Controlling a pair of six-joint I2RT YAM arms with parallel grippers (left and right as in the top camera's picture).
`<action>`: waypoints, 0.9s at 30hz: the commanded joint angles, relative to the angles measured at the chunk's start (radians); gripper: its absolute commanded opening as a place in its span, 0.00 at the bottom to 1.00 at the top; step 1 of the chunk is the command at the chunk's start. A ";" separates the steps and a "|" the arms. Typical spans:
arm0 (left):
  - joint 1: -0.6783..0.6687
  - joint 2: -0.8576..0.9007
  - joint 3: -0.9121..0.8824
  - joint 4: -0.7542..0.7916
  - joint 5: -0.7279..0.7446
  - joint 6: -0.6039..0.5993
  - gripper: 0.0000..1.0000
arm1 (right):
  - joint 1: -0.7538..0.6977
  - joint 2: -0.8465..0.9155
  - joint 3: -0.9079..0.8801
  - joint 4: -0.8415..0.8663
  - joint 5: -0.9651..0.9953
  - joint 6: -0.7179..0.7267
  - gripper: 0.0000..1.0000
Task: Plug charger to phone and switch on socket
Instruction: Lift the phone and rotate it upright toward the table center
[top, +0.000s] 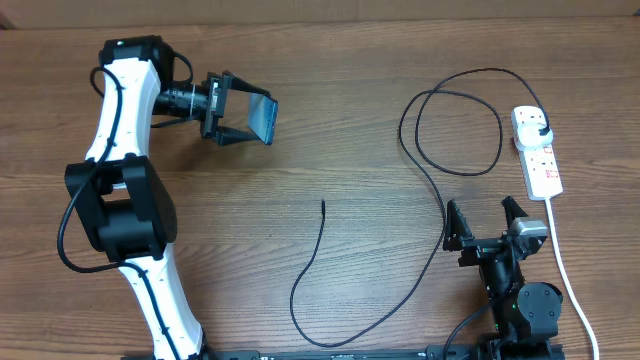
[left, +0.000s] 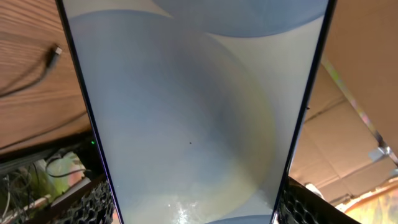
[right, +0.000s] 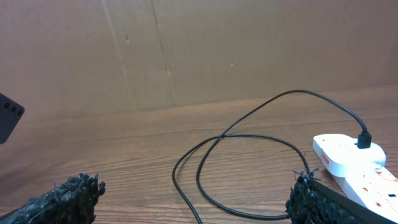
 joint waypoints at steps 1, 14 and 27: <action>-0.021 0.005 0.029 -0.006 0.111 -0.010 0.04 | -0.003 -0.009 -0.011 0.004 0.006 -0.004 1.00; -0.065 0.005 0.029 -0.022 0.169 -0.010 0.04 | -0.003 -0.009 -0.011 0.004 0.006 -0.004 1.00; -0.066 0.005 0.029 -0.022 0.198 -0.010 0.04 | -0.003 -0.009 -0.011 0.004 0.006 -0.004 1.00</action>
